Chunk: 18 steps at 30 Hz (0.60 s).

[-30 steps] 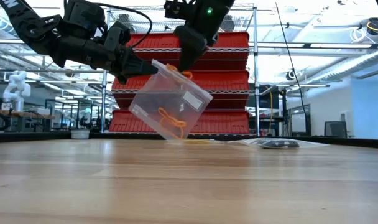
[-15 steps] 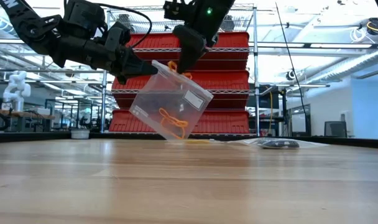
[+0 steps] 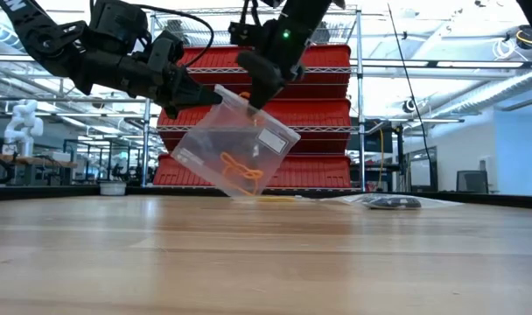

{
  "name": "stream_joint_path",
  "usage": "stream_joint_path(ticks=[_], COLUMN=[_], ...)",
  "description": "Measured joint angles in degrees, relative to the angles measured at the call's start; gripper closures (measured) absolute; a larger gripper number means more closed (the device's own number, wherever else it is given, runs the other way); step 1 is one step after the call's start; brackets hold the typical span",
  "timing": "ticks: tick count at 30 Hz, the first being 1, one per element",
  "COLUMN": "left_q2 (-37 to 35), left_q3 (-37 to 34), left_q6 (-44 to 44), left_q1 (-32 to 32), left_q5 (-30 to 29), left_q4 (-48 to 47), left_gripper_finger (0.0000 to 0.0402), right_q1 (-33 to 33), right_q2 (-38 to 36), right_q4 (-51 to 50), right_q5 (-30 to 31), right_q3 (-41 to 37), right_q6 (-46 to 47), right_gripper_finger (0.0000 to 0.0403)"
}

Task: Sort rubber bands
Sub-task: Put the left orange rubber band into the transparent zip bag

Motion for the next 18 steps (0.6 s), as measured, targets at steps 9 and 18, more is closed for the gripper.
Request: stream_joint_path(ticks=[9,18], left_q2=[-0.02,-0.02], left_q3=[0.00,0.00], left_q6=[0.04,0.24], left_q1=[0.00,0.00], left_q5=[0.00,0.00], left_q4=[-0.02,-0.08], left_gripper_finger=[0.0401,0.0384], right_q1=[-2.09,-0.47], right_q2=[-0.04,-2.57], right_q4=[1.71,-0.12], right_q5=[-9.37,-11.43], right_q3=[0.00,0.00], right_q6=[1.72,1.78], right_gripper_finger=[0.0336,0.0245])
